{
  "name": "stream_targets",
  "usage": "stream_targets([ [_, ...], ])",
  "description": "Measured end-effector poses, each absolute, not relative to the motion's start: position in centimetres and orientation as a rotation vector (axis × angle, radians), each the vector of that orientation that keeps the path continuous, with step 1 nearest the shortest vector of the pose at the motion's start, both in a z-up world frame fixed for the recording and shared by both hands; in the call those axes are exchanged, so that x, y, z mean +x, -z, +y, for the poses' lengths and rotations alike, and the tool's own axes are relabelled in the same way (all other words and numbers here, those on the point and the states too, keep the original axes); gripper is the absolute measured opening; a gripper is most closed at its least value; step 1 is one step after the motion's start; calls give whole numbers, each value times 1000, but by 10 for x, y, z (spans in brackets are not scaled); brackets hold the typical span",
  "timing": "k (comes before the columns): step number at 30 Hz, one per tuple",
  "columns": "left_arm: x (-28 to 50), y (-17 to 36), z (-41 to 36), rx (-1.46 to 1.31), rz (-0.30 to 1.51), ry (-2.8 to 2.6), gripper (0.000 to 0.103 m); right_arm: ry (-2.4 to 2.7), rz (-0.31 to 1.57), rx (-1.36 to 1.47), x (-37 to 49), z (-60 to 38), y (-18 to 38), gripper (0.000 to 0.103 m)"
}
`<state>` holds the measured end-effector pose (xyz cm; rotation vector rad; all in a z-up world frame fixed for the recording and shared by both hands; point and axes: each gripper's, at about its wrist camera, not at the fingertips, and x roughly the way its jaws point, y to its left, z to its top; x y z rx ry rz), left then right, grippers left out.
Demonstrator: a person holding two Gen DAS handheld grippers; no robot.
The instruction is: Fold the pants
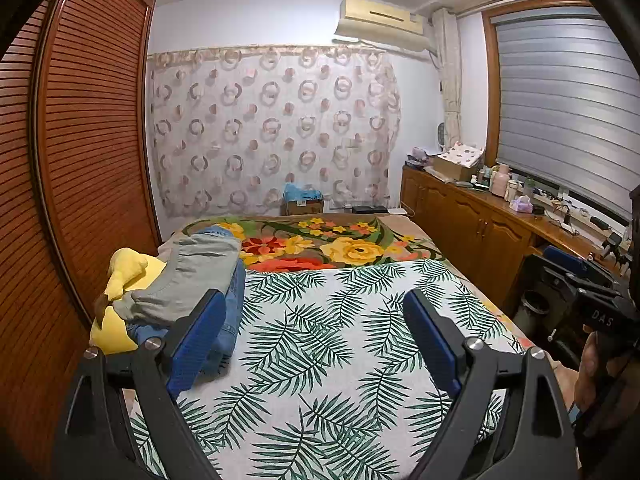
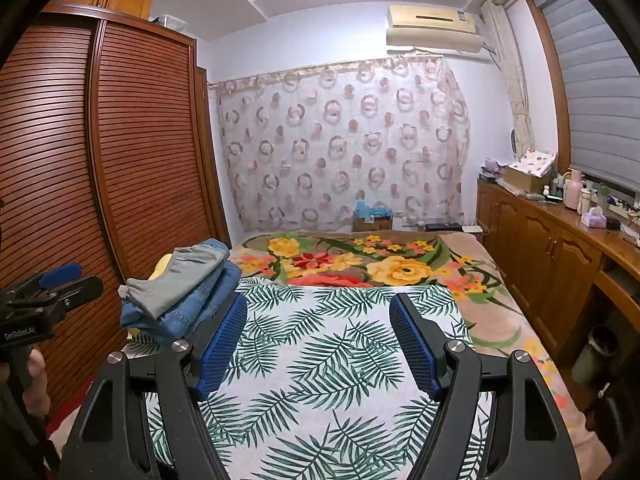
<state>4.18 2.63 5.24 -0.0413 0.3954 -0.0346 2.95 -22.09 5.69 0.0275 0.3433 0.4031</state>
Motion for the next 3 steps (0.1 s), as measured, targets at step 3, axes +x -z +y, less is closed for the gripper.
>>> stream_targets([
  [3, 42, -52, 26, -41, 395, 34, 90, -403, 343, 27, 29, -221, -57, 76],
])
